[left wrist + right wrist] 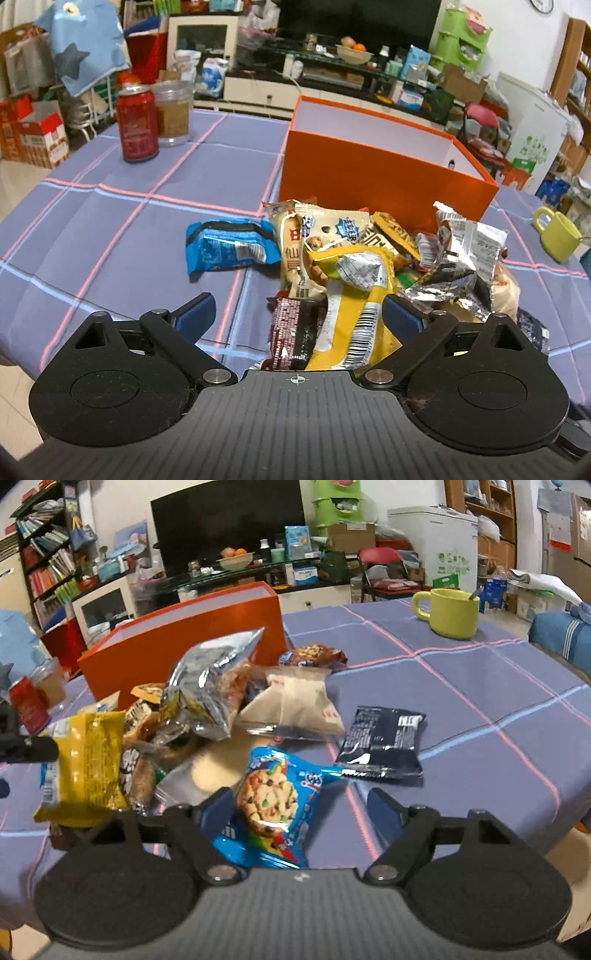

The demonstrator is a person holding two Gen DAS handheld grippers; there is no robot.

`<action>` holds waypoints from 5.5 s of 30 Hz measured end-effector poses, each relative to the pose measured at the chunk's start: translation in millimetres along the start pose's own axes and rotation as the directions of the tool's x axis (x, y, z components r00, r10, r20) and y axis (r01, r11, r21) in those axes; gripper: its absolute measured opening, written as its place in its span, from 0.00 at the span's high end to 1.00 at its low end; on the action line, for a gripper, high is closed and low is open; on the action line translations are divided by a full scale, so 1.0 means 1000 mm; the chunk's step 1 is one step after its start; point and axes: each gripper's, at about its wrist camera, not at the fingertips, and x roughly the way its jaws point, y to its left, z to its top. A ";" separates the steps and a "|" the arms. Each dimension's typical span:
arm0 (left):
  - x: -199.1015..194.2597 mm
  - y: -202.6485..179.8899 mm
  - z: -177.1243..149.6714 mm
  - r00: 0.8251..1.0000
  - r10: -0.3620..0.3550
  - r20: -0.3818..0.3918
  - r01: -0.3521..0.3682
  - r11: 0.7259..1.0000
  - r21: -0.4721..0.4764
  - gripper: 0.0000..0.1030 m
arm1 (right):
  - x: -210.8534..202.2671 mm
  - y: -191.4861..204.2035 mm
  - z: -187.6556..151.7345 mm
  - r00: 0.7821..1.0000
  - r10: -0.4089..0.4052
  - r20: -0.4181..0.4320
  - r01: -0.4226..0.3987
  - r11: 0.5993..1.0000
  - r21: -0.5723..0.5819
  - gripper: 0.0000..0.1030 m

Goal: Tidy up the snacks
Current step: 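Grasp the yellow barcode snack bag with the left gripper while the right grasps the blue cookie packet, then lift both packets over the orange box and open both grippers to drop them, then grasp the beige chocolate-chip cookie bag with the left gripper while the right grasps the silver foil bag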

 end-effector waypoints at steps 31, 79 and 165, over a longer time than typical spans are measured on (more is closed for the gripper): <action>0.041 -0.047 -0.012 0.995 -0.021 -0.101 0.024 0.999 0.034 0.51 | 0.029 0.003 -0.006 0.999 0.042 0.013 -0.041 0.995 -0.091 0.35; -0.018 -0.017 0.009 0.996 0.020 0.085 -0.026 0.997 0.072 0.79 | -0.008 0.004 -0.003 0.987 0.150 0.058 -0.135 0.970 -0.202 0.46; 0.052 -0.002 0.036 0.990 0.127 0.065 -0.131 0.989 0.073 0.30 | 0.094 0.075 0.065 0.996 0.048 0.071 -0.032 0.978 -0.205 0.33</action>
